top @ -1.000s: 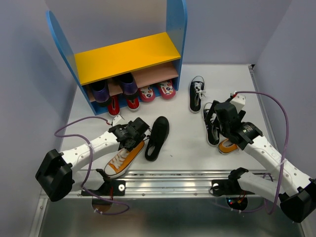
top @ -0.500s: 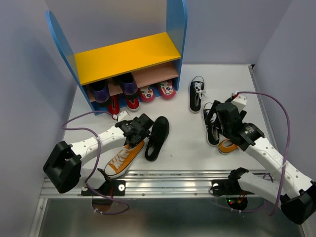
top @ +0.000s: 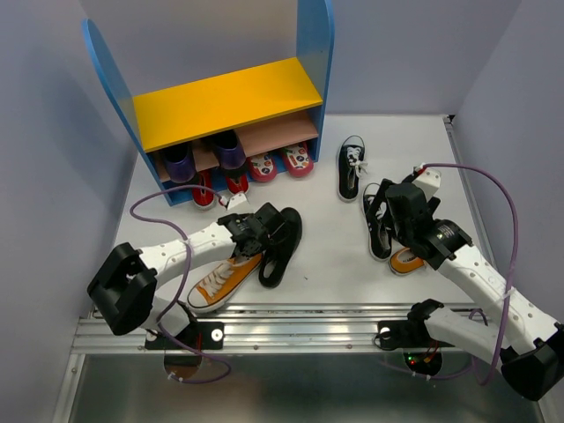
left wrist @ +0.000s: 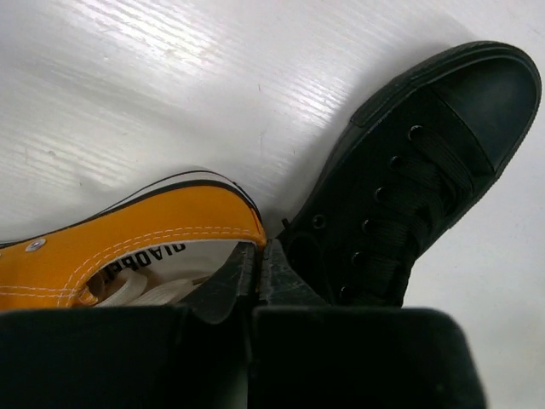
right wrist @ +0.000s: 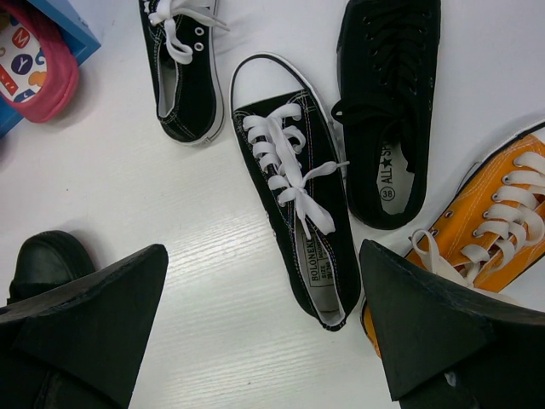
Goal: Place and organize the shoes onto the shoe shelf
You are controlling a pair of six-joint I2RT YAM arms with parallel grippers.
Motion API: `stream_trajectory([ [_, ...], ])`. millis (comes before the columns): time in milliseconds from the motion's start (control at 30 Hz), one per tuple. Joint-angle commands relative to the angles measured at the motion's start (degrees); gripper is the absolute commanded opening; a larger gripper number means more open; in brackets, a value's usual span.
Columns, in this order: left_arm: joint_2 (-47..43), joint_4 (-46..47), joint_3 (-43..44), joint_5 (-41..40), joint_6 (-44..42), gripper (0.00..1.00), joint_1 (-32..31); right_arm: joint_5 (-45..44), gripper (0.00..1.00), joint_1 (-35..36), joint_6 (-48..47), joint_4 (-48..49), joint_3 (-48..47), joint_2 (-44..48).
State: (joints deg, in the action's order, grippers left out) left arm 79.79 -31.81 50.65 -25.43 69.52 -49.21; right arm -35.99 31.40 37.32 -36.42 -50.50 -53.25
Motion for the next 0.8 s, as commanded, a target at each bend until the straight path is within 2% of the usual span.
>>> stream_trajectory([
  [0,2.0,5.5,2.4,1.1,-6.0,0.00,-1.1,-1.0,1.00,-0.2,0.3,2.1,0.4,0.9],
  [167,6.2,8.3,5.1,3.2,-13.0,0.00,-3.3,-1.3,1.00,-0.2,0.1,2.1,0.6,1.1],
  [433,14.0,8.1,13.9,-0.2,-29.2,0.00,-14.2,-1.9,1.00,-0.2,-0.1,2.0,0.9,1.6],
  [533,13.2,8.5,13.3,-0.4,-33.8,0.00,-15.9,-2.2,1.00,-0.2,-0.2,1.9,1.0,2.0],
  [700,7.8,7.5,10.7,-2.6,-34.5,0.00,-15.5,-2.7,1.00,-0.2,-0.6,1.7,1.3,2.5],
  [733,7.1,7.0,10.7,-2.4,-34.4,0.03,-15.0,-2.7,1.00,-0.2,-0.5,1.7,1.3,2.5],
  [767,6.4,6.6,10.5,-2.1,-33.8,0.12,-14.7,-2.7,1.00,-0.2,-0.6,1.7,1.4,2.5],
])
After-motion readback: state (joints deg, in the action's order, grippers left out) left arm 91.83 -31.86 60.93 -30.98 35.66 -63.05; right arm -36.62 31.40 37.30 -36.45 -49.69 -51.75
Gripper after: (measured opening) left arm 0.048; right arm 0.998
